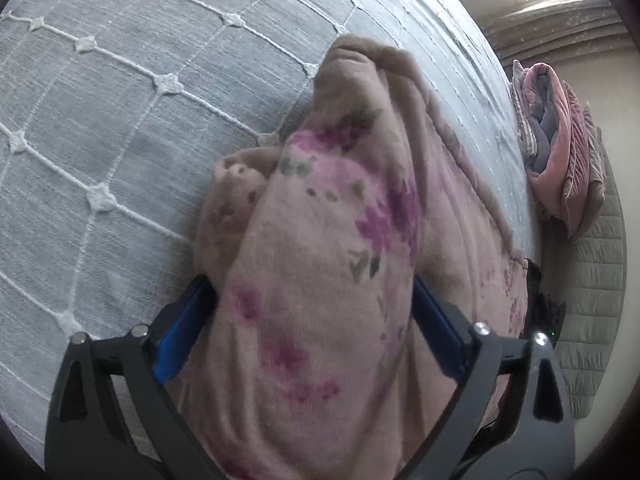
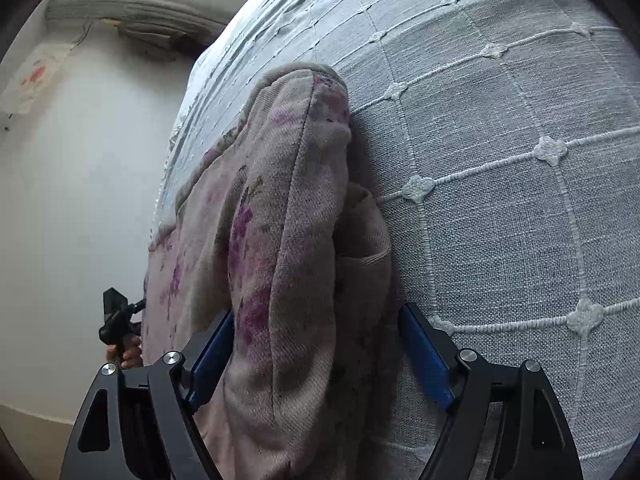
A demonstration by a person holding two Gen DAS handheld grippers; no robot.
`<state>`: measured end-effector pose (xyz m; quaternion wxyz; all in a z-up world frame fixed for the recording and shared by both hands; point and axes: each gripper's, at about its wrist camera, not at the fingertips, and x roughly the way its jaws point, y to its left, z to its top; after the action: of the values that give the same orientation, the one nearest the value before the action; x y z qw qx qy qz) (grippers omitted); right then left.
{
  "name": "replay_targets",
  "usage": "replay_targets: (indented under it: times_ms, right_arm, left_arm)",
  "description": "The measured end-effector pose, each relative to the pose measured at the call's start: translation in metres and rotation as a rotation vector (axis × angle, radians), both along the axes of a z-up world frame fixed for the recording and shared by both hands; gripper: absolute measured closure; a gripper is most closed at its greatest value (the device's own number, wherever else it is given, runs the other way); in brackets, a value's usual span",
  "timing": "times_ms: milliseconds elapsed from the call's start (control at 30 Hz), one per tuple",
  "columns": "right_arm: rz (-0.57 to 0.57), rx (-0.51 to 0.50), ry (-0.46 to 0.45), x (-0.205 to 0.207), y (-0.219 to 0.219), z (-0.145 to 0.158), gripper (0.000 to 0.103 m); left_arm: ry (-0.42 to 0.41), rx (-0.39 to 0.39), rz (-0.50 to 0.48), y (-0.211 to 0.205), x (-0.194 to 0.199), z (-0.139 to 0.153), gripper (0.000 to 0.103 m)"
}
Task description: Fold large clothes
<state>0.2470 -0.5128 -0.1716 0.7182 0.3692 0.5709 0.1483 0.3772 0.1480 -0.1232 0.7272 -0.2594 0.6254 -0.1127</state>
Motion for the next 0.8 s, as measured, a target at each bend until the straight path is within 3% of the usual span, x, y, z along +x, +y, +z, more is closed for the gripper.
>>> replay_targets:
  times_ms: [100, 200, 267, 367, 500, 667, 800]
  right_arm:
    - [0.010, 0.002, -0.026, 0.008, 0.009, -0.003, 0.020]
    - [0.029, -0.052, -0.042, 0.013, 0.027, 0.001, 0.031]
    - [0.043, -0.122, -0.038, 0.014, 0.042, 0.007, 0.049]
    - [0.048, -0.260, -0.063, 0.007, 0.065, 0.032, 0.065]
    - [0.053, -0.432, -0.133, -0.006, 0.100, 0.082, 0.070]
    - [0.062, -0.445, -0.274, -0.006, 0.128, 0.153, 0.072]
    - [0.095, -0.464, -0.343, -0.007, 0.177, 0.195, 0.074]
  left_arm:
    - [-0.023, 0.007, -0.006, -0.001, -0.001, -0.003, 0.001]
    - [-0.051, 0.055, -0.002, -0.010, 0.001, 0.001, 0.007]
    - [-0.096, 0.100, -0.016, -0.021, -0.003, 0.009, 0.044]
    - [-0.163, 0.111, 0.002, -0.019, -0.015, 0.029, 0.070]
    - [-0.227, 0.090, 0.021, -0.006, -0.027, 0.060, 0.077]
    - [-0.324, 0.040, -0.006, 0.017, -0.043, 0.102, 0.081]
    - [-0.369, 0.013, 0.065, 0.072, -0.055, 0.127, 0.082]
